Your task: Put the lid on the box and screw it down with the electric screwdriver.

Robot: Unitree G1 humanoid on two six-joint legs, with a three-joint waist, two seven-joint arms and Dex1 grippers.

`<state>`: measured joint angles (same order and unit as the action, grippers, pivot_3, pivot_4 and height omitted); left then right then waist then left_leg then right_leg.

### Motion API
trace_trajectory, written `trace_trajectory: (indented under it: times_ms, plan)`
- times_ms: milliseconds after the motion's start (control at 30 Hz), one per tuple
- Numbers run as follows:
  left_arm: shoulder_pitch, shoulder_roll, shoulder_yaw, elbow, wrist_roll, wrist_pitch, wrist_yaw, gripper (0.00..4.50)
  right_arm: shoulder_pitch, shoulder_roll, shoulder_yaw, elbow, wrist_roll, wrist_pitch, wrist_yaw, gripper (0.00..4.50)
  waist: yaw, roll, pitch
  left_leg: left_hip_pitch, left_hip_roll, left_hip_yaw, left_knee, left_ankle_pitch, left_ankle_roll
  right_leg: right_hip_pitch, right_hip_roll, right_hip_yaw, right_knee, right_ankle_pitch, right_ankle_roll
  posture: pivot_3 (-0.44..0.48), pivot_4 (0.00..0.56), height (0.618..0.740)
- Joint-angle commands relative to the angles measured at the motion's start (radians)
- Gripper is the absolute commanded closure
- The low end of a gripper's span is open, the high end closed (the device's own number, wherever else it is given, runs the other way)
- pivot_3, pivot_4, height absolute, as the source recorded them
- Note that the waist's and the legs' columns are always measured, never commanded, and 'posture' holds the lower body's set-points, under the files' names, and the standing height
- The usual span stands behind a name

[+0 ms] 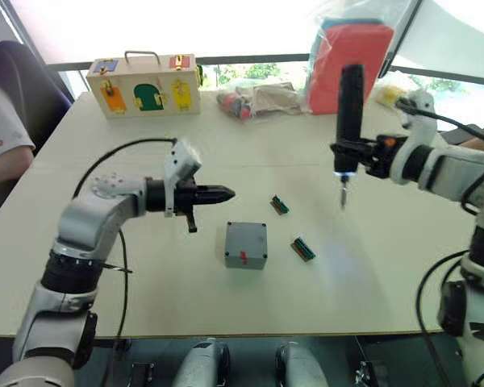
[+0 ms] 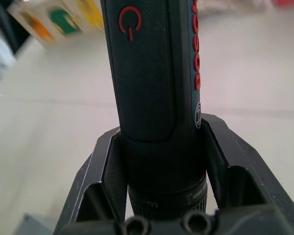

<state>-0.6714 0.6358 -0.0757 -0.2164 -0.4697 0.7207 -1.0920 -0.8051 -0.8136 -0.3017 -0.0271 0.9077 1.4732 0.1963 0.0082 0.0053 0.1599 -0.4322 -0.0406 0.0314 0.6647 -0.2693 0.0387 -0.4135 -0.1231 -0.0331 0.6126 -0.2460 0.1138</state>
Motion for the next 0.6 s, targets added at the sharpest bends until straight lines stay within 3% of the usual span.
trace_trajectory:
  times_ms: [33,267,600]
  plan:
    - [0.013,0.017,-0.051,-0.086,0.027,-0.058,-0.007,4.50,0.028,-0.071,0.014,0.031,0.000,0.116,0.070,2.81,0.000,0.000,0.000,0.000,0.000,0.000,0.000,0.000,0.000,0.000,0.000,0.000,0.000,0.000,0.000,0.000,0.150,0.740]
    - [0.043,0.036,-0.148,-0.105,0.002,-0.055,-0.097,4.50,0.140,-0.113,0.071,0.122,0.027,0.141,0.107,2.81,-0.003,0.001,0.007,0.000,0.000,0.001,0.002,-0.003,0.006,0.000,0.003,0.000,0.002,0.001,0.001,0.000,0.150,0.740]
    - [0.068,0.084,-0.224,-0.128,0.050,-0.083,-0.137,4.50,0.157,-0.137,0.138,0.214,-0.025,0.141,0.122,2.81,-0.001,0.000,0.008,0.000,0.000,0.001,0.002,0.001,0.008,0.000,0.004,0.000,0.002,0.003,0.003,0.000,0.150,0.740]
